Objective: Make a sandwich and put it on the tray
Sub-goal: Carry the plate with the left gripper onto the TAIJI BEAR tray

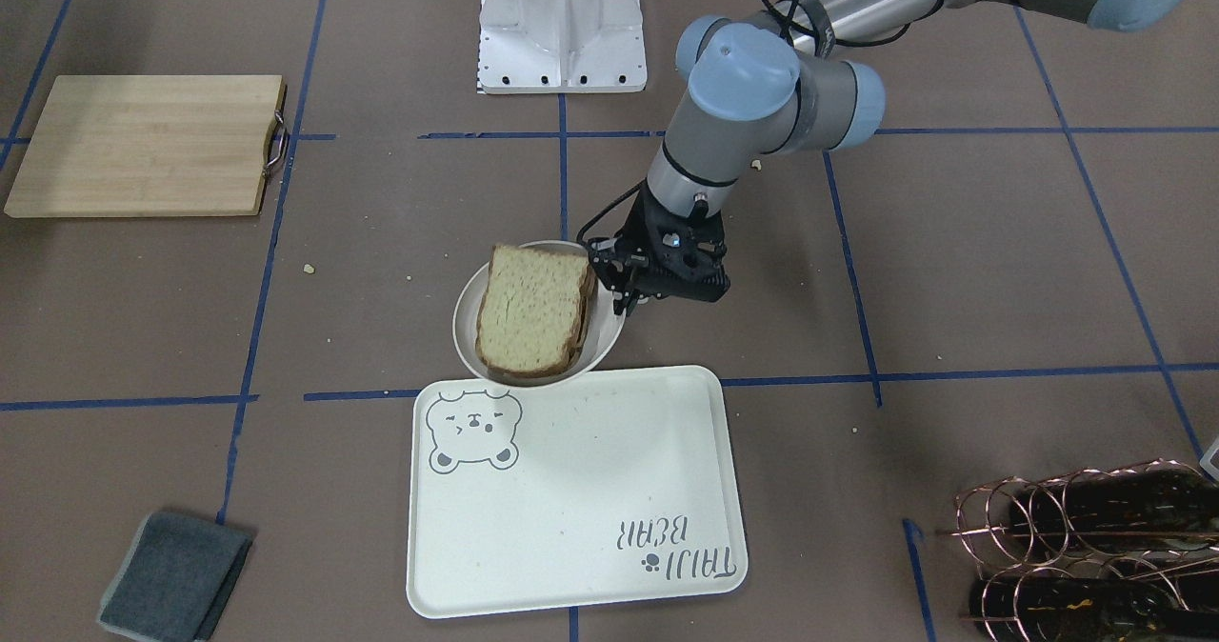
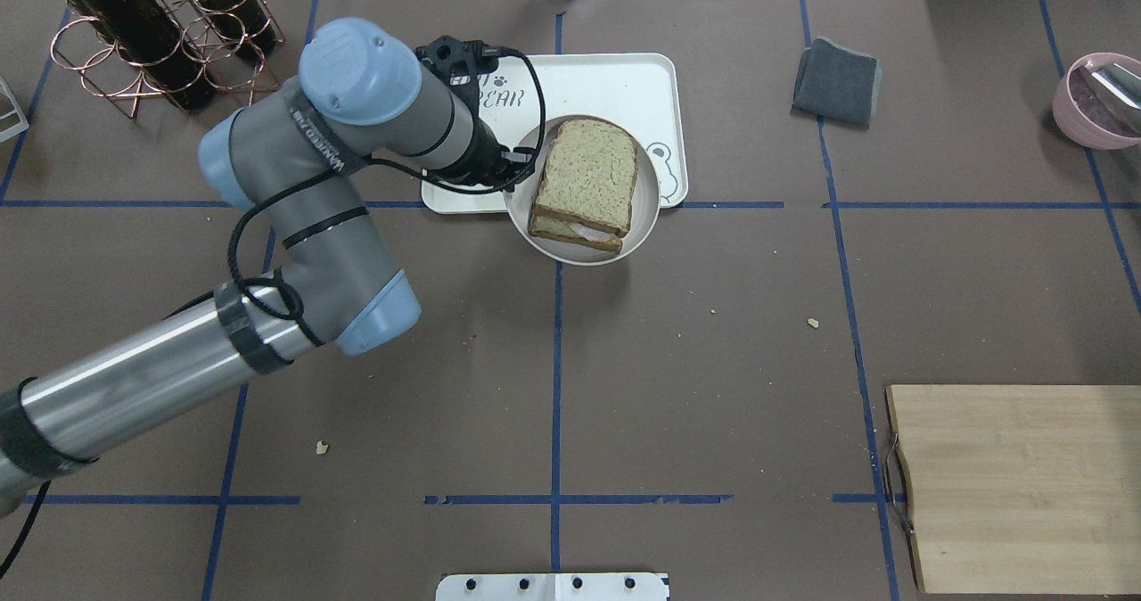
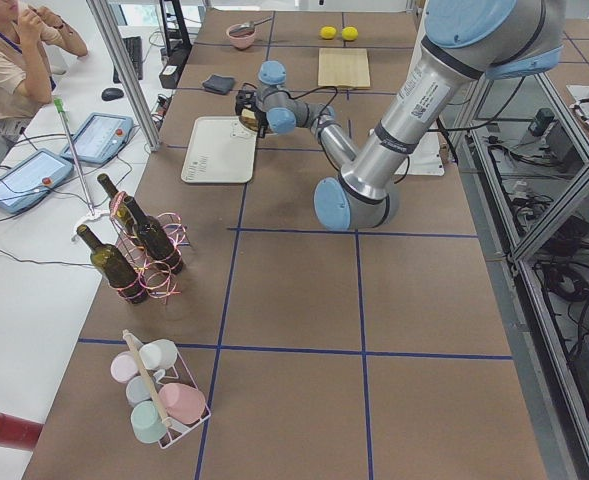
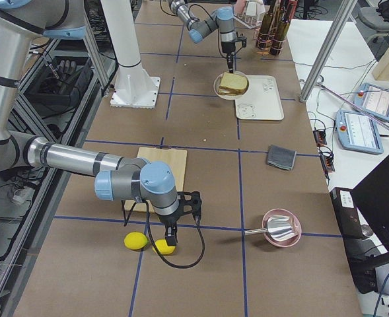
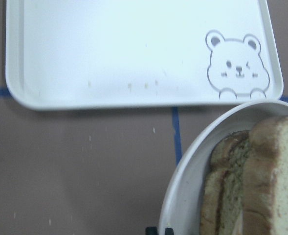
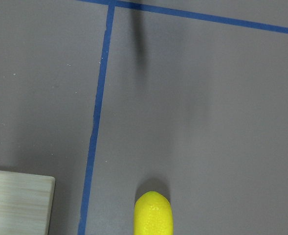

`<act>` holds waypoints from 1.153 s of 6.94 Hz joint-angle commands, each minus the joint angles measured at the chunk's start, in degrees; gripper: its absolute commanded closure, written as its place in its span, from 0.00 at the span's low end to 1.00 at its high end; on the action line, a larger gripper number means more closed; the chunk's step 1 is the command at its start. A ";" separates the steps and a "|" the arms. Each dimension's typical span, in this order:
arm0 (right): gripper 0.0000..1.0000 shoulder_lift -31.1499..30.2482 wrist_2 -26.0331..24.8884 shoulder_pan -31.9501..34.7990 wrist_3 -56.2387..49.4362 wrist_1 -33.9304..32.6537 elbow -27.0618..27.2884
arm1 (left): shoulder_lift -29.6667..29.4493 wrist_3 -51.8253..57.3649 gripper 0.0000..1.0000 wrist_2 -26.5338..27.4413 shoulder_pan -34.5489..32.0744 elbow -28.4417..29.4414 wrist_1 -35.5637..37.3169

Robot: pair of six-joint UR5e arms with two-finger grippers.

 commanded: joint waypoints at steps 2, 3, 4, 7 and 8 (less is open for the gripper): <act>0.00 0.23 0.12 0.00 -0.02 0.00 -1.12 | -8.92 2.54 1.00 -0.03 -2.76 21.77 -12.53; 0.00 0.23 0.13 0.00 -0.02 0.00 -1.39 | -9.46 2.63 1.00 1.19 -2.76 24.86 -15.16; 0.00 0.32 0.13 0.00 -0.02 0.00 -1.48 | -9.47 2.63 1.00 2.51 -2.76 25.15 -15.44; 0.00 0.32 0.30 0.00 0.07 0.00 -1.48 | -8.33 7.80 0.00 2.52 -4.07 24.46 -15.27; 0.00 0.15 0.30 0.00 0.16 0.00 -1.48 | -4.32 11.38 0.00 2.43 -6.08 18.97 -14.49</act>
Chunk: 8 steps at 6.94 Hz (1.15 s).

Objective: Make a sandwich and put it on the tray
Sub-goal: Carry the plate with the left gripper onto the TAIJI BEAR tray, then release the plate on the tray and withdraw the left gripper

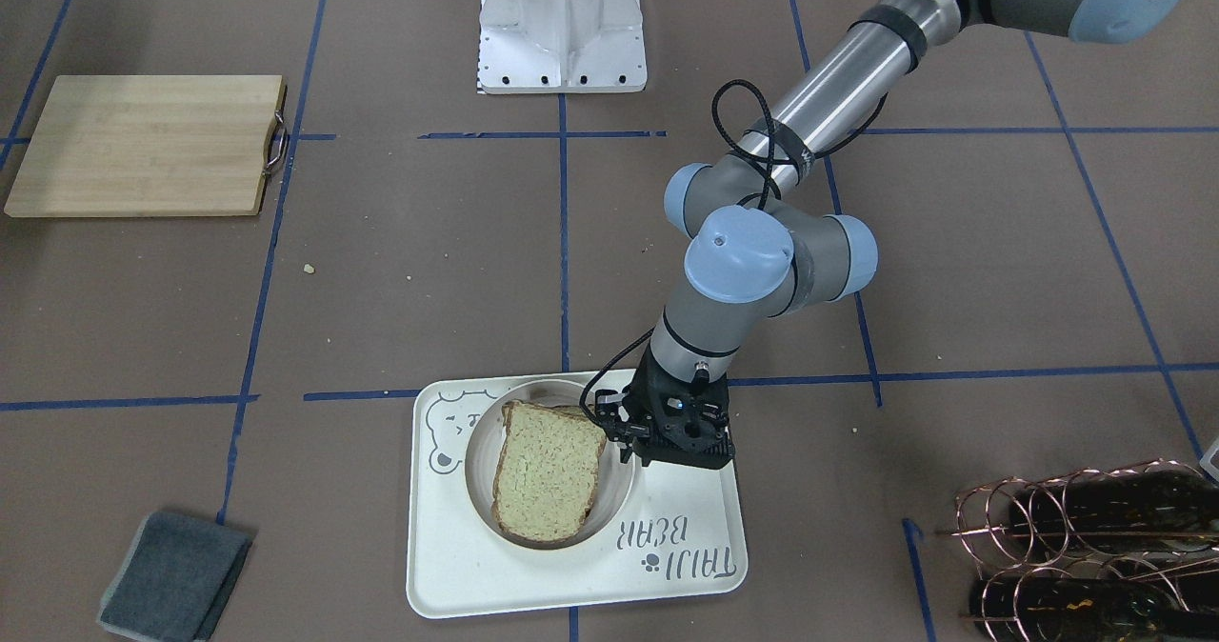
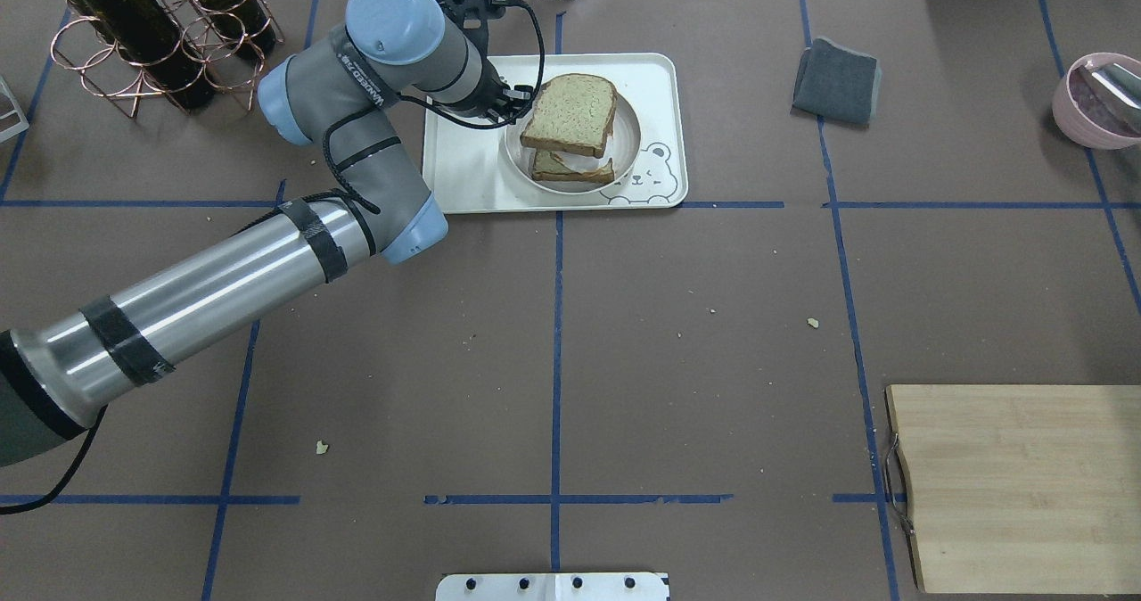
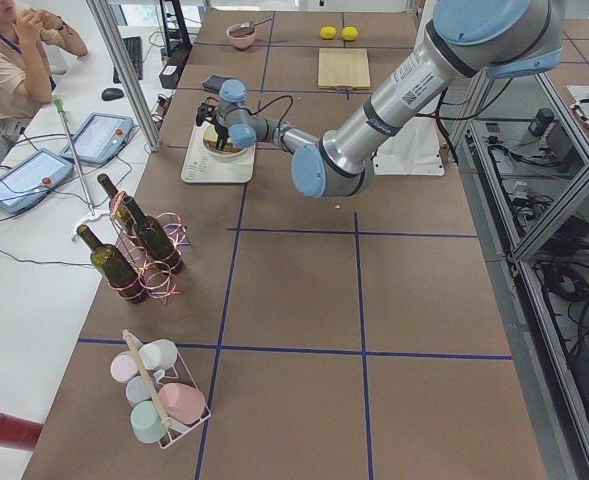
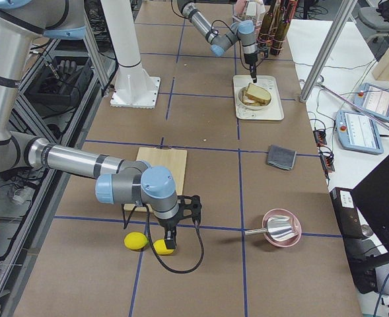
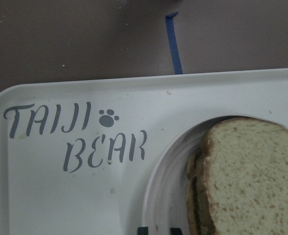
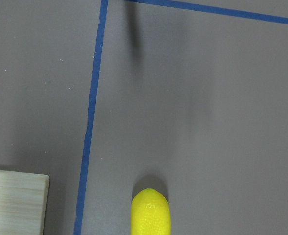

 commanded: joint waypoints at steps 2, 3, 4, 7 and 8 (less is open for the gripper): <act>0.00 -0.13 0.04 0.00 0.08 0.00 0.03 | 12.39 11.01 0.00 -0.43 -4.89 -19.97 10.80; 0.00 -0.13 -0.05 0.00 0.16 0.00 0.03 | 17.03 15.66 0.00 -1.91 -6.12 -28.40 16.70; 0.00 -0.22 -0.05 0.00 0.42 0.00 0.12 | 25.00 20.58 0.00 -4.71 -7.53 -39.88 22.06; 0.00 1.61 1.78 0.00 1.83 -0.79 0.82 | 43.22 35.49 0.00 -12.76 -16.10 -56.87 27.57; 0.00 2.32 4.84 -0.09 4.70 -0.79 0.91 | 47.88 47.14 0.00 -20.13 -22.85 -56.09 27.91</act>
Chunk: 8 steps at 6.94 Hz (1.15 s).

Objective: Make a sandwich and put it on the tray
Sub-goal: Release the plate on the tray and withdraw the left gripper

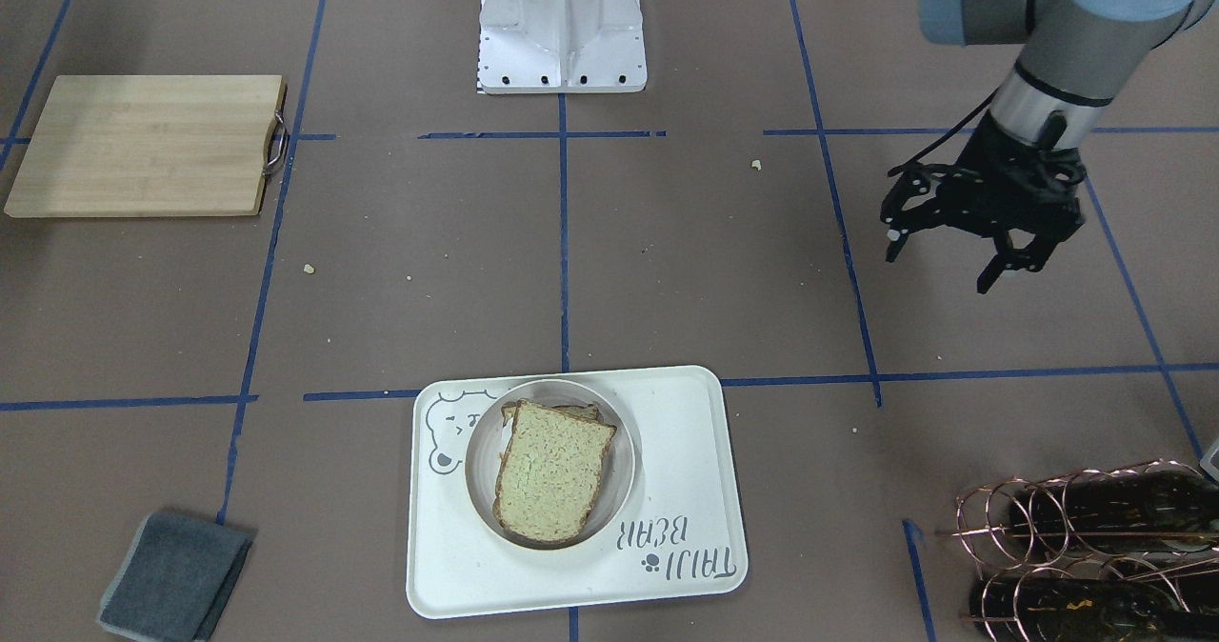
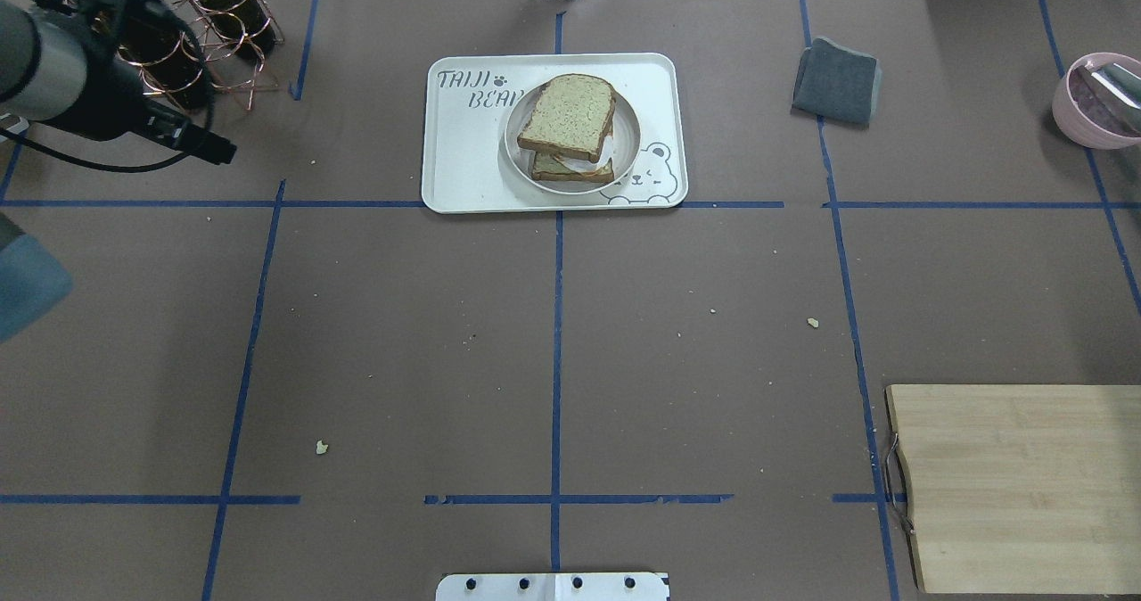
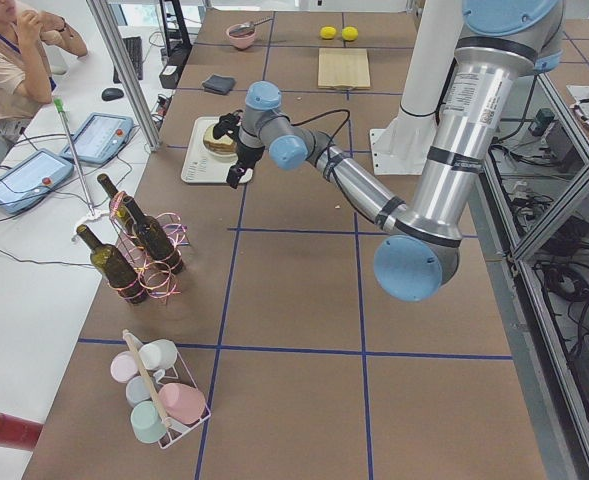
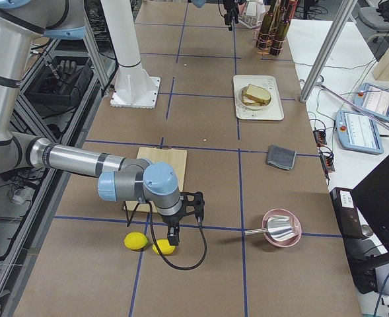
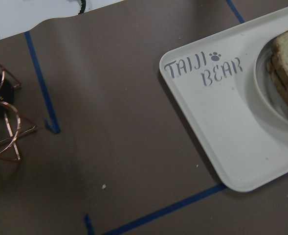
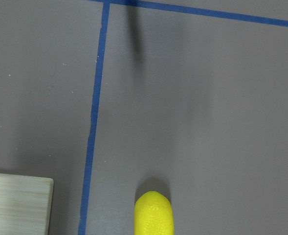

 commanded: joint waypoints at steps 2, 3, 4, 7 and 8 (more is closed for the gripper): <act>0.00 2.22 3.15 -3.57 2.90 -5.00 2.75 | 15.28 20.54 0.00 -14.48 -13.46 1.10 3.30; 0.00 2.49 1.41 -5.16 2.90 -11.48 7.12 | 18.89 20.56 0.00 -14.48 -14.17 1.36 6.36; 0.00 2.14 0.35 -5.78 2.72 -12.68 8.12 | 20.15 21.34 0.00 -14.05 -18.27 2.32 10.22; 0.00 0.91 -0.98 -6.93 2.02 -12.34 8.13 | 27.34 38.56 0.00 -14.04 -24.87 5.23 15.95; 0.00 0.73 -0.98 -6.93 2.02 -12.25 8.13 | 30.24 38.67 0.00 -14.13 -30.47 4.10 15.97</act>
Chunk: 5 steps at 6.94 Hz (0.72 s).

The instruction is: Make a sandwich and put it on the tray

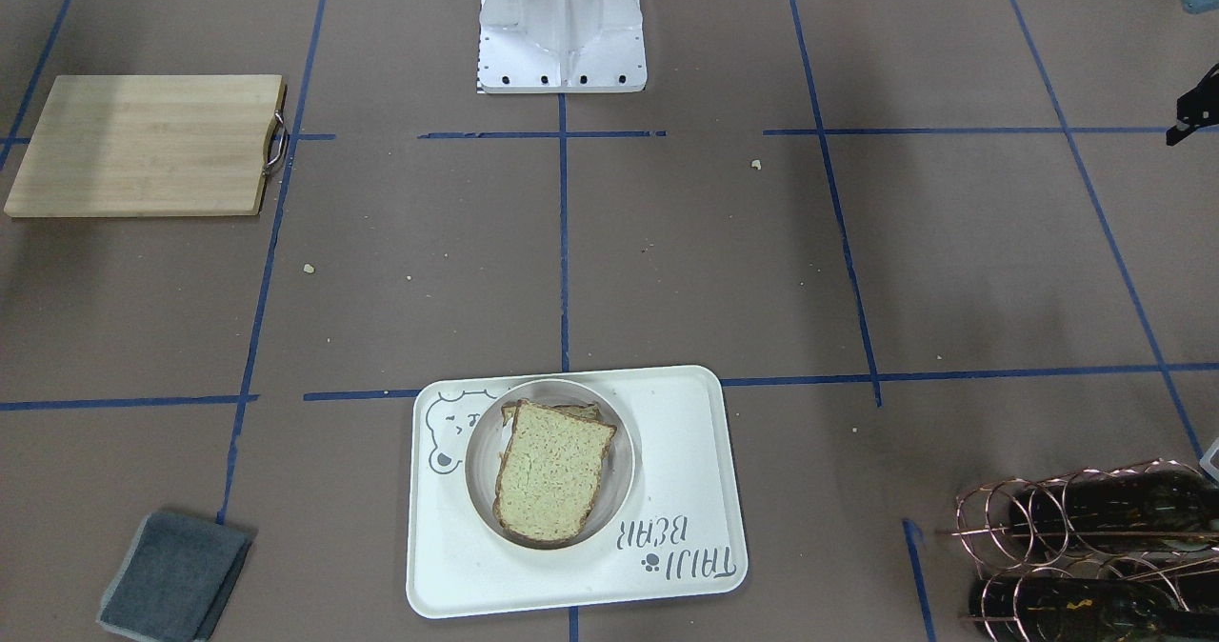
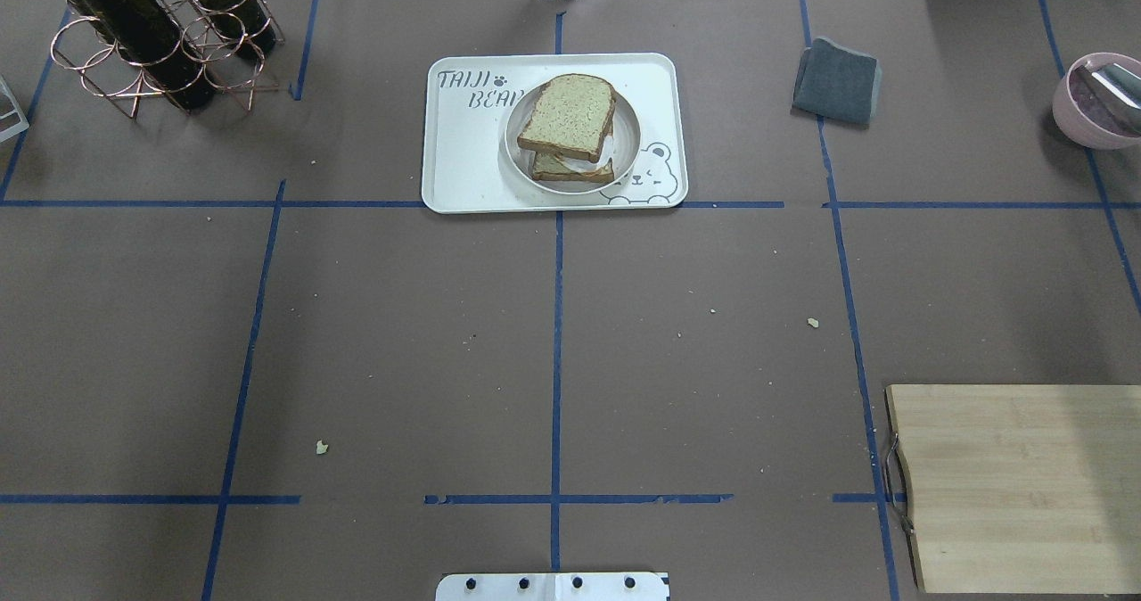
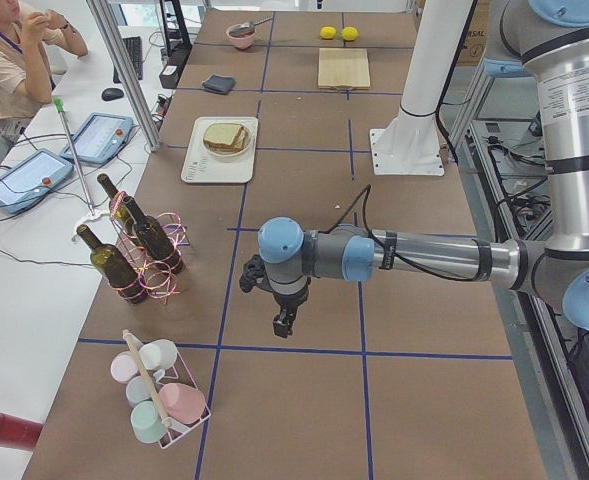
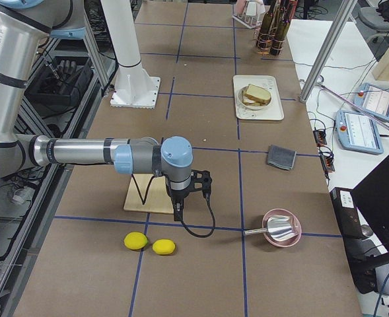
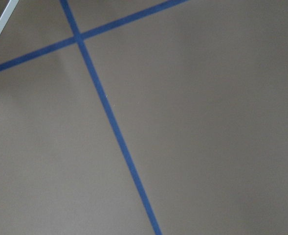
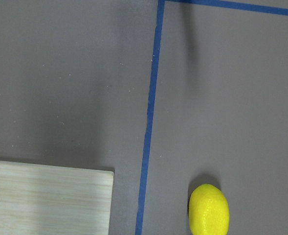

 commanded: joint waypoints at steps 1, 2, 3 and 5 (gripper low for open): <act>0.00 -0.33 0.01 -0.06 -0.10 0.18 0.02 | 3.21 1.56 0.00 0.02 -7.69 0.15 1.15; 0.00 -0.33 0.10 -0.06 -0.44 0.35 -0.16 | 2.94 1.56 0.00 0.63 -7.98 -0.53 0.98; 0.00 -1.11 0.27 -0.06 -1.40 0.44 -0.33 | 2.68 1.56 0.00 0.72 -8.07 0.24 0.80; 0.00 -1.12 0.27 -0.06 -1.85 0.44 -0.42 | 2.24 1.56 0.00 0.98 -8.07 -0.37 0.62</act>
